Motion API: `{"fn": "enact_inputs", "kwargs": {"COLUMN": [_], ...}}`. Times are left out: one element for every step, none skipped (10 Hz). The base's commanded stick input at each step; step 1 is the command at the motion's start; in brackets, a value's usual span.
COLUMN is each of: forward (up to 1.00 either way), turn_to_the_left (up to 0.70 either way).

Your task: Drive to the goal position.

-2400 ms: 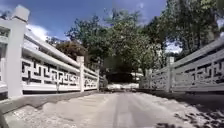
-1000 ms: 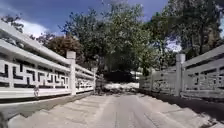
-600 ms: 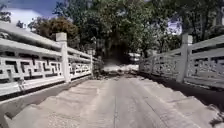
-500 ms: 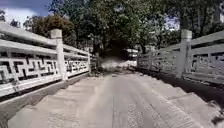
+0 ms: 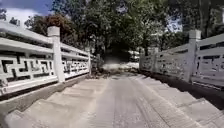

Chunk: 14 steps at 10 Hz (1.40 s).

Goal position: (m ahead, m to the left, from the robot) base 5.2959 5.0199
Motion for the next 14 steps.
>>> {"fn": "enact_inputs", "kwargs": {"forward": [0.45, 0.45, 0.45, 0.45, 0.45, 0.45, 0.45, 0.45, 0.45, 0.45, 0.45, 0.45, 0.45, 0.45], "turn_to_the_left": [0.00, 0.00, 0.00, 0.00, 0.00, 0.00, 0.00, 0.00, -0.19, -0.01, 0.00, 0.00, 0.00, 0.00]}}
